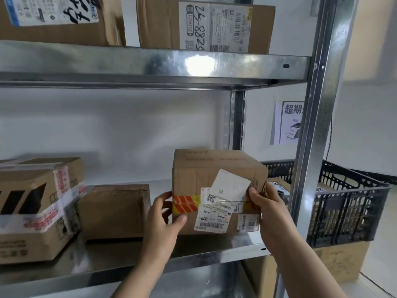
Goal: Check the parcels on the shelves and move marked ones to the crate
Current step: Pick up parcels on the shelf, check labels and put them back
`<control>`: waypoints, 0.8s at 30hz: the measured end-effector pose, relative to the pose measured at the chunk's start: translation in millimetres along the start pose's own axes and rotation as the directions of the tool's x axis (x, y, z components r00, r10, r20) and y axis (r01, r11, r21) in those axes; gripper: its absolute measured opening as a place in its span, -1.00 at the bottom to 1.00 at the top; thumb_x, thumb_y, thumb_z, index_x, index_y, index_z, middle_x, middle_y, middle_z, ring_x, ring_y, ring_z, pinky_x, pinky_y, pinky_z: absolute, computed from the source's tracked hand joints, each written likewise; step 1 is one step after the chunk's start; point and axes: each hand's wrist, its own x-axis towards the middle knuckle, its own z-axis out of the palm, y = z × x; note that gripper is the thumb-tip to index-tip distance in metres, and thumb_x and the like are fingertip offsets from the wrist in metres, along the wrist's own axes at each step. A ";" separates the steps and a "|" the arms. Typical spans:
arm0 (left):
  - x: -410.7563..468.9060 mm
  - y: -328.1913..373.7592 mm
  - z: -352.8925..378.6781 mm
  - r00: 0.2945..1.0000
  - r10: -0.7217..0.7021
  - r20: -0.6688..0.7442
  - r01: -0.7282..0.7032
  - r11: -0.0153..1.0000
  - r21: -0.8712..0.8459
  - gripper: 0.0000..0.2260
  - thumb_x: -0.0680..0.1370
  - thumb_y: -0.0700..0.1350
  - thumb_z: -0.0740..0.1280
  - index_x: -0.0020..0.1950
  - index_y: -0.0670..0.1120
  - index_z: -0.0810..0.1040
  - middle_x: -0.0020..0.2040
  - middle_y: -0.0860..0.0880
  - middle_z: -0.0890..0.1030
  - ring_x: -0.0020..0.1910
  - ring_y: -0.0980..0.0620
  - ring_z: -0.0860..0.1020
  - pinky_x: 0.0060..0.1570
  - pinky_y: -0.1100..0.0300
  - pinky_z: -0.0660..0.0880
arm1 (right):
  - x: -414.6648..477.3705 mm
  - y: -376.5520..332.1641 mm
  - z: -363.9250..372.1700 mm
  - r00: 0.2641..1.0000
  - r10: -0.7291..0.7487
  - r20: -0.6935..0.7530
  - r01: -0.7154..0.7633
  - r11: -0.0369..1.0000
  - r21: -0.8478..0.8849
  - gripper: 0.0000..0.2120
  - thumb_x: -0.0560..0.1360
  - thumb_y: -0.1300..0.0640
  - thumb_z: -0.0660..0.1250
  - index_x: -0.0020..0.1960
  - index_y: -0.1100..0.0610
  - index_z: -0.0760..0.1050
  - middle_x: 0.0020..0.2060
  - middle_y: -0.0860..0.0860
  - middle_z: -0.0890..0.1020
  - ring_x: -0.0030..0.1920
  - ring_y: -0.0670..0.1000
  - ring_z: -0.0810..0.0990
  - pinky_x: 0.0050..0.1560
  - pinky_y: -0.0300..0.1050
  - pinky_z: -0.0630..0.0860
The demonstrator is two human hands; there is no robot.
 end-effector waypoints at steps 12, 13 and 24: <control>9.3 -17.2 11.2 0.990 -0.106 0.092 0.106 0.994 -0.002 -0.52 0.55 -0.08 0.44 0.44 0.06 0.41 0.35 0.09 0.53 0.37 0.06 0.46 0.39 -0.03 0.40 | 16.3 22.6 8.9 0.990 -0.011 -0.139 0.003 0.998 -0.060 -0.45 0.57 0.43 0.23 0.42 -0.07 0.46 0.12 0.04 0.68 0.08 0.08 0.61 0.29 0.20 0.51; 8.6 -15.4 9.7 0.992 -0.096 0.085 0.098 0.995 -0.012 -0.51 0.56 -0.06 0.43 0.47 0.05 0.40 0.38 0.09 0.52 0.38 0.06 0.46 0.39 -0.05 0.40 | 11.7 21.2 10.8 0.984 -0.050 -0.169 0.034 0.995 -0.092 -0.42 0.56 0.43 0.23 0.43 -0.07 0.43 0.15 0.00 0.66 0.11 0.05 0.61 0.32 0.19 0.51; -23.2 9.5 -84.0 0.916 0.191 -0.354 -0.236 0.968 -0.088 -0.75 0.60 -0.16 0.36 0.27 0.04 0.57 0.12 0.20 0.57 0.11 0.32 0.50 0.00 0.42 0.38 | -73.1 34.1 82.7 0.599 -0.755 0.267 0.768 0.447 -0.459 -0.31 0.57 0.42 0.27 0.62 0.09 0.16 0.65 -0.01 0.11 0.64 -0.12 0.04 0.55 -0.31 0.12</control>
